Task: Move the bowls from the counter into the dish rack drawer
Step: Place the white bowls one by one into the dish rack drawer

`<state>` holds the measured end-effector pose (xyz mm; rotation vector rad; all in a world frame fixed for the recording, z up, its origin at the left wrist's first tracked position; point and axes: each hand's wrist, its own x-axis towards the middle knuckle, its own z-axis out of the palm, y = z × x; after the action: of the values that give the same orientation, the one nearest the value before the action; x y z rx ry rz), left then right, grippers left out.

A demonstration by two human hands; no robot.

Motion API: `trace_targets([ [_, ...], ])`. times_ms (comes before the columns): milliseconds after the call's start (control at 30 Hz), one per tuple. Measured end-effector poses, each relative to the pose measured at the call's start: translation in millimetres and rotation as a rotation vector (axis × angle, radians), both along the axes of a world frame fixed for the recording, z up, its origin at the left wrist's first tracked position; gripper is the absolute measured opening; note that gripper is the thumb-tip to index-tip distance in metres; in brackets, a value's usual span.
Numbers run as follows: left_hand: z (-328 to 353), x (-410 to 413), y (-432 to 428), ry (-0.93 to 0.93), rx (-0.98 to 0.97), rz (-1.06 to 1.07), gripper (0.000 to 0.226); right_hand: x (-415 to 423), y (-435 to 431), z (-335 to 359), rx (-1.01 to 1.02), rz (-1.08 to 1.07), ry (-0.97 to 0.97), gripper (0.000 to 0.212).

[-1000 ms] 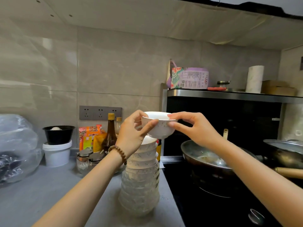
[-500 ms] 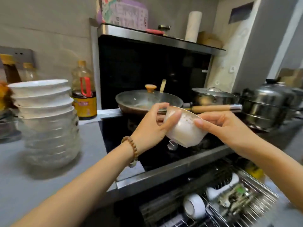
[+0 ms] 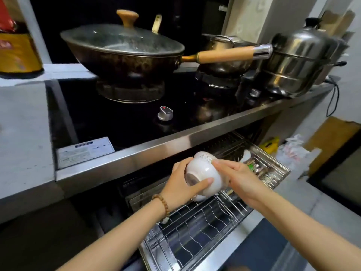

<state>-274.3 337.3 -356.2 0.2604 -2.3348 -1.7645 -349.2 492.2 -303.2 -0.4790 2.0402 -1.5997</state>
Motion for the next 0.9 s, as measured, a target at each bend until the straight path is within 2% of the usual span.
trace_targets([
  [167, -68, -14, -6, -0.068, 0.044, -0.009, 0.099, -21, -21, -62, 0.027, -0.039, -0.195, 0.027],
  [400, -141, -39, -18, -0.186, 0.108, 0.081, 0.087, -56, -44, -128, 0.16, -0.025, -0.33, 0.035],
  [533, -167, -53, -22, -0.258, 0.164, 0.104, 0.091, -75, -48, -144, 0.191, 0.03, -0.393, 0.019],
  [600, -178, -60, -24, -0.274, 0.148, 0.1, 0.096, -84, -48, -152, 0.197, 0.027, -0.404, 0.015],
  [733, -193, -67, -27, -0.282, 0.138, 0.106, 0.103, -98, -48, -165, 0.258, -0.007, -0.371, 0.029],
  [900, -210, -74, -30, -0.301, 0.099, 0.135, 0.086, -105, -51, -183, 0.265, -0.108, -0.346, 0.027],
])
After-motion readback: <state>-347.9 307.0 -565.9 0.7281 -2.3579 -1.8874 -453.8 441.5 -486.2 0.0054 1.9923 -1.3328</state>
